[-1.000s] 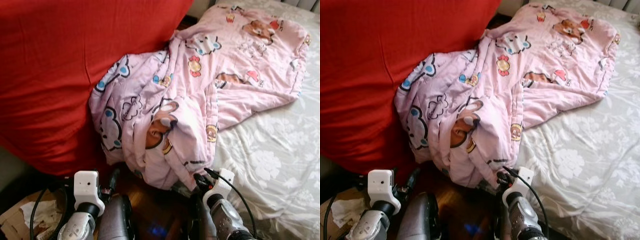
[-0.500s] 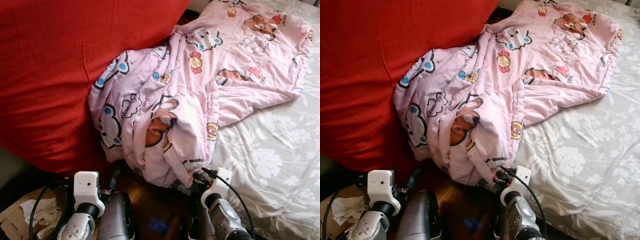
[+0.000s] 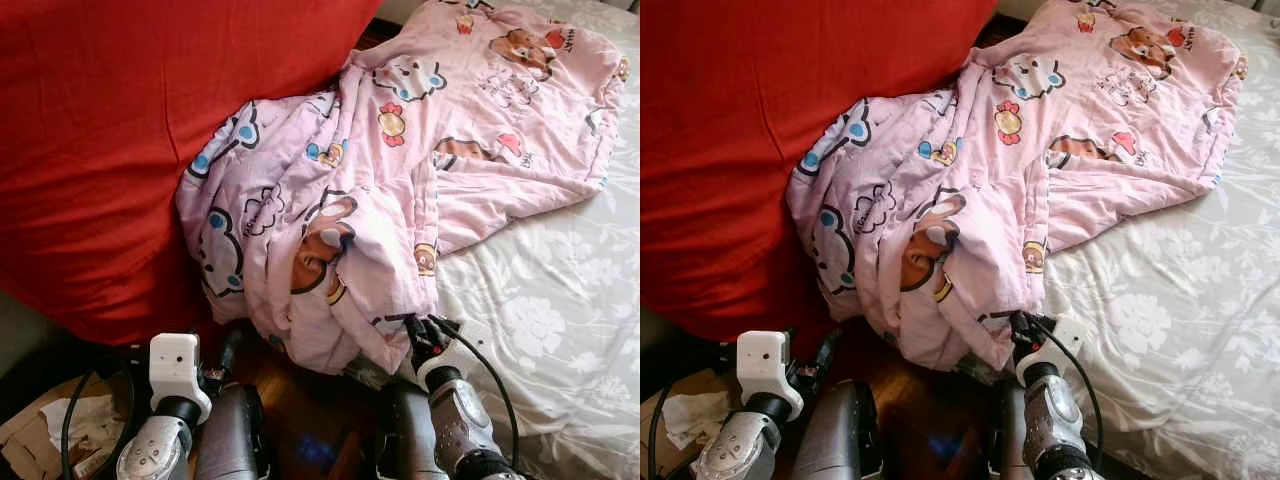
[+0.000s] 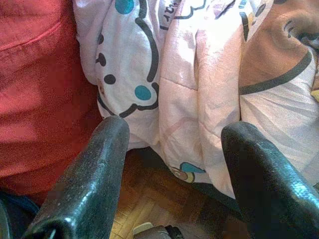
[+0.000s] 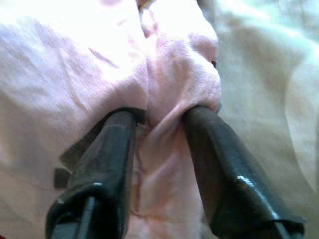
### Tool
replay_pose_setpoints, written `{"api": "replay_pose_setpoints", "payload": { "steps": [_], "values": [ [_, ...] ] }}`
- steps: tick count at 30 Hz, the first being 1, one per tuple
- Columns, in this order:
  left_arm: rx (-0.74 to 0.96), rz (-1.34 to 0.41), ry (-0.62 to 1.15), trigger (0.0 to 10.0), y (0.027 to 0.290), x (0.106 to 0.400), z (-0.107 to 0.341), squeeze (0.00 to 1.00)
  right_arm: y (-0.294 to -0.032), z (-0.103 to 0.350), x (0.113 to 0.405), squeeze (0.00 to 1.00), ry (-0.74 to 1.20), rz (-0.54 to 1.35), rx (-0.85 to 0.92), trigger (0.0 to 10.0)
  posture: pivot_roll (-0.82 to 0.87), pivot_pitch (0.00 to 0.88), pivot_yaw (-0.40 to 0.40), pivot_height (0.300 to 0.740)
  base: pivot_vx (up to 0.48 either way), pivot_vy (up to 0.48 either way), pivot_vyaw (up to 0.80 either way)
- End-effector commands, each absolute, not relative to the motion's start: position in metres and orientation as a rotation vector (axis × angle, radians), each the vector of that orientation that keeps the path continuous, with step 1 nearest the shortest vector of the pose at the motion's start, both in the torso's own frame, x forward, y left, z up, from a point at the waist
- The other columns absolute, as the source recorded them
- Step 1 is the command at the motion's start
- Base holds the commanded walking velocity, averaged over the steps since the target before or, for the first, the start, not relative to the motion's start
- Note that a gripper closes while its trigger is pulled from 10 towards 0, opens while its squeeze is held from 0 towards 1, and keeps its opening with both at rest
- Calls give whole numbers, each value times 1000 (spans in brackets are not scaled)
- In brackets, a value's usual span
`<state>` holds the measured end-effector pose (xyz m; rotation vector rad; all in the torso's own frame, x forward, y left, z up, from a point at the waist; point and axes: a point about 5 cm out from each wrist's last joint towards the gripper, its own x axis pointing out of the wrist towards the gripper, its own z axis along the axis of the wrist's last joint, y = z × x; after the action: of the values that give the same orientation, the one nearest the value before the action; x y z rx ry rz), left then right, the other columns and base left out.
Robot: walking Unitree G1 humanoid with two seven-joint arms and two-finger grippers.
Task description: Clean up the room
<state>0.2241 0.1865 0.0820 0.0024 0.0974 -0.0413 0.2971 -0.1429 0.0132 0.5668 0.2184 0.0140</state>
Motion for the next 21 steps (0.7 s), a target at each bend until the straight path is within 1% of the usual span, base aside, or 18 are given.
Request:
{"api": "replay_pose_setpoints", "payload": {
  "steps": [1, 8, 9, 12, 19, 21],
  "values": [
    [12, -33, 150, 10000, 189, 220, 72, 0, -142, 13, 295, 1000, 206, 14, 569, 10000, 70, 245, -24, 601, 0, 0, 0],
    [13, -34, 149, 10000, 189, 221, 73, 0, -133, 13, 294, 1000, 204, 75, 588, 10000, 70, 245, -24, 601, 0, 0, 0],
    [14, -33, 149, 10000, 189, 221, 73, 0, -130, 14, 294, 1000, 205, 91, 556, 10000, 70, 245, -24, 601, 0, 0, 0],
    [15, -33, 149, 10000, 189, 220, 73, 0, -130, 15, 293, 1000, 204, 100, 501, 10000, 72, 245, -25, 601, 0, 0, 0],
    [12, -35, 151, 10000, 189, 220, 72, 0, -131, 12, 287, 1000, 195, 94, 506, 10000, 64, 243, -27, 601, 0, 0, 0],
    [11, -37, 151, 10000, 188, 220, 72, 0, -130, 6, 283, 1000, 230, 100, 507, 10000, 64, 243, -27, 601, 0, 0, 0]
  ]
}}
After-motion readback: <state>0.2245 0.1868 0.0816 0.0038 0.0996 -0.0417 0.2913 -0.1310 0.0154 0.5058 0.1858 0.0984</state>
